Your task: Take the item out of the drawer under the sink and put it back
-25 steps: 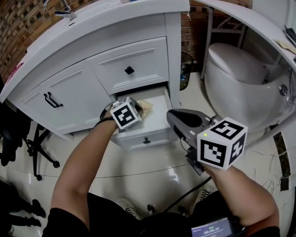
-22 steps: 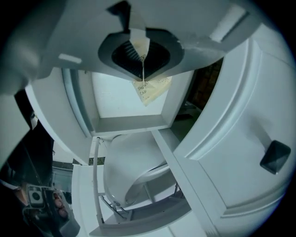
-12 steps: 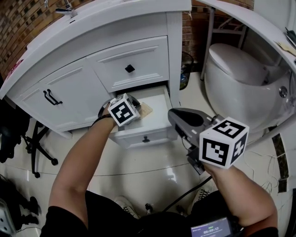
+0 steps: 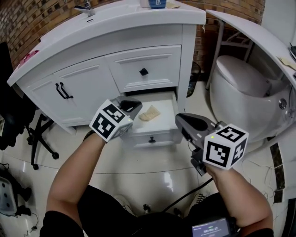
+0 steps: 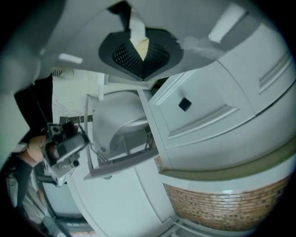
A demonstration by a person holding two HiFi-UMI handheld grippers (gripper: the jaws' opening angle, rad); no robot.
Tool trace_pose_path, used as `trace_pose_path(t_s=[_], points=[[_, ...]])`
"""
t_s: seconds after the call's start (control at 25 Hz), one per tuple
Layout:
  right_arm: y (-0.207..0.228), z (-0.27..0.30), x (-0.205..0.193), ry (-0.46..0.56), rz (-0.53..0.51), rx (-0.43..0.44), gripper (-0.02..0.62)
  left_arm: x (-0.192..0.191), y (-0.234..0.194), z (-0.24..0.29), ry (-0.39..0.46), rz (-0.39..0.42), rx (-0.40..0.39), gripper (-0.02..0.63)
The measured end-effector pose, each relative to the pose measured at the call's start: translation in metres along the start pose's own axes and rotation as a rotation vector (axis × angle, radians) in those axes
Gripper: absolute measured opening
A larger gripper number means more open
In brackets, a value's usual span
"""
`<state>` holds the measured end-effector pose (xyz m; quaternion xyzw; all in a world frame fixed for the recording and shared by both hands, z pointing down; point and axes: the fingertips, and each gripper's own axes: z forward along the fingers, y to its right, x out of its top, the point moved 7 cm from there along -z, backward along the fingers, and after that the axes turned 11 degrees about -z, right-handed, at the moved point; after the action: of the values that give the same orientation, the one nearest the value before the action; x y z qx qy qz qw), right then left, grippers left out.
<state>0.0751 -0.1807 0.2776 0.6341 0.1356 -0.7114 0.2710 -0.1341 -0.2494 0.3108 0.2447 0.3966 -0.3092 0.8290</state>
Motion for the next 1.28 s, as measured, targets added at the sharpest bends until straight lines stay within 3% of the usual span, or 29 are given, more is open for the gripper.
trace_pose_path(t_s=[0.16, 0.4, 0.52, 0.68, 0.8, 1.28], points=[[-0.003, -0.001, -0.001, -0.005, -0.006, 0.000, 0.003, 0.002, 0.023, -0.052, 0.160, -0.114, -0.007, 0.006], [-0.015, 0.002, 0.001, -0.006, -0.028, 0.023, 0.003, -0.006, 0.046, -0.106, 0.304, -0.252, -0.010, 0.006], [-0.021, 0.003, 0.001, -0.012, -0.039, 0.024, 0.003, -0.008, 0.055, -0.122, 0.373, -0.282, -0.001, 0.006], [-0.025, 0.005, -0.002, -0.029, -0.052, 0.023, 0.003, -0.022, 0.053, -0.123, 0.419, -0.322, 0.041, 0.006], [-0.027, 0.006, -0.005, -0.039, -0.063, 0.016, 0.003, -0.027, 0.049, -0.121, 0.443, -0.374, 0.022, 0.006], [-0.029, -0.004, -0.006, -0.042, -0.070, -0.009, 0.003, -0.034, 0.072, -0.114, 0.459, -0.413, -0.029, 0.006]])
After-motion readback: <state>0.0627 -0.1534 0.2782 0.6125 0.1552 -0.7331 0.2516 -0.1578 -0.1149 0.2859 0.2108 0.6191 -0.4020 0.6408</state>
